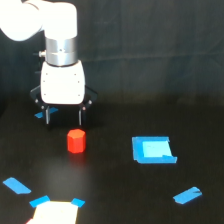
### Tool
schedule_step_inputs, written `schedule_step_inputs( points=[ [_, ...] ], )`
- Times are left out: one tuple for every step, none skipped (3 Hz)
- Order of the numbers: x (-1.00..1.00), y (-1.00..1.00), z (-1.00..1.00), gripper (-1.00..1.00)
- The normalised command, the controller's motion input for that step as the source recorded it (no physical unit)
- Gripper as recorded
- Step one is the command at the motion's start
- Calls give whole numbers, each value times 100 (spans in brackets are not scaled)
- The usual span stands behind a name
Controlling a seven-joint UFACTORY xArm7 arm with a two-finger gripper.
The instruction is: Pick up the red object from the table
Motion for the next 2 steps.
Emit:
schedule_step_inputs(
  points=[
    [80,-100,-99,36],
    [-30,-55,-65,-15]
  ],
)
